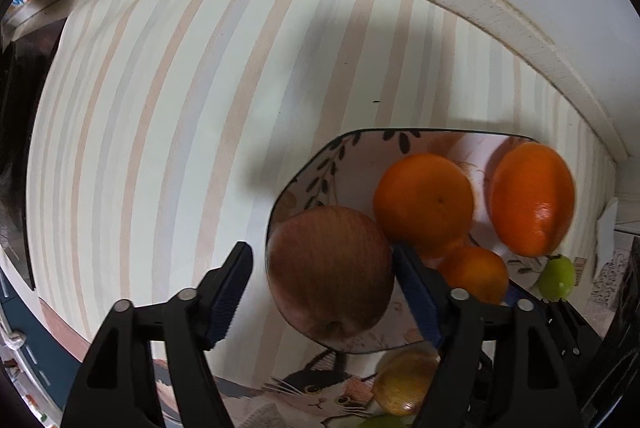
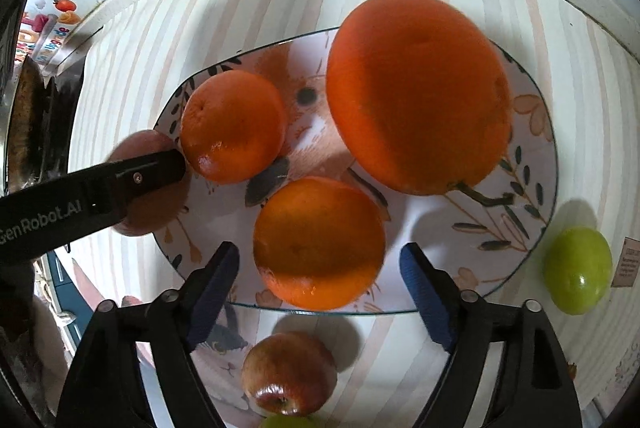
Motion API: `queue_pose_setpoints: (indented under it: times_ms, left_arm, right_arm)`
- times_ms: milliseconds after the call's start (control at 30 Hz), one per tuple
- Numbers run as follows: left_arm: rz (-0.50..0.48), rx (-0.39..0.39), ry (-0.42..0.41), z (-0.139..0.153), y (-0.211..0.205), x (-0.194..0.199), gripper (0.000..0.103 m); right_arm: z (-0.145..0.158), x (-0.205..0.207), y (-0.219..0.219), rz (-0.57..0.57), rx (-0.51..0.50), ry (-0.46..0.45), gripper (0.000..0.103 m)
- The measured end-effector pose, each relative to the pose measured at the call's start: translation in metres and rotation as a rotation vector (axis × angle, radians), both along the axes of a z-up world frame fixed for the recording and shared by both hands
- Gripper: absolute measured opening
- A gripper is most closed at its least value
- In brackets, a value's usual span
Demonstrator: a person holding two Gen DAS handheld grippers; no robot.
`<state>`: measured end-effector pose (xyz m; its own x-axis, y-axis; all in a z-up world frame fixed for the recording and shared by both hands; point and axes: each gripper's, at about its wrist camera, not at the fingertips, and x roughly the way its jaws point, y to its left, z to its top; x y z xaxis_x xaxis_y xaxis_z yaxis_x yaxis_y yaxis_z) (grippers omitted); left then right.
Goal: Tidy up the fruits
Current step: 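Place the pear and orange onto the floral plate and release both, then grasp the green apple with the left gripper while the right grasps a tangerine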
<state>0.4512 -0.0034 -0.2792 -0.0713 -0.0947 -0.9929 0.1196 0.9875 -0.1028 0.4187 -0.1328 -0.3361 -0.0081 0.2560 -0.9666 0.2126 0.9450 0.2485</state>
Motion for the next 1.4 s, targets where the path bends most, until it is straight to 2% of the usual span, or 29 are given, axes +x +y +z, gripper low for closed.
queue_pose_setpoints:
  times_ms: [133,300,533,867,1400]
  left_arm:
    - [0.016,-0.005,-0.026,0.017,0.01,-0.01,0.077]
    - [0.036,-0.012,-0.082,0.045,0.022,-0.028,0.077]
    - [0.042,0.005,-0.191,0.083,0.025,-0.054,0.077]
    - [0.026,0.015,-0.376,0.142,0.022,-0.115,0.077]
    - [0.016,-0.029,-0.481,0.185,0.014,-0.174,0.077]
  right_arm:
    - [0.015,-0.004,-0.008,-0.001,0.007,-0.014,0.092]
    - [0.042,-0.016,-0.016,0.023,-0.047,-0.047,0.092]
    - [0.084,-0.047,-0.03,0.038,-0.105,-0.133,0.092]
    - [0.143,-0.082,-0.026,0.034,-0.154,-0.255,0.092]
    - [0.222,-0.154,-0.025,0.03,-0.2,-0.421,0.092]
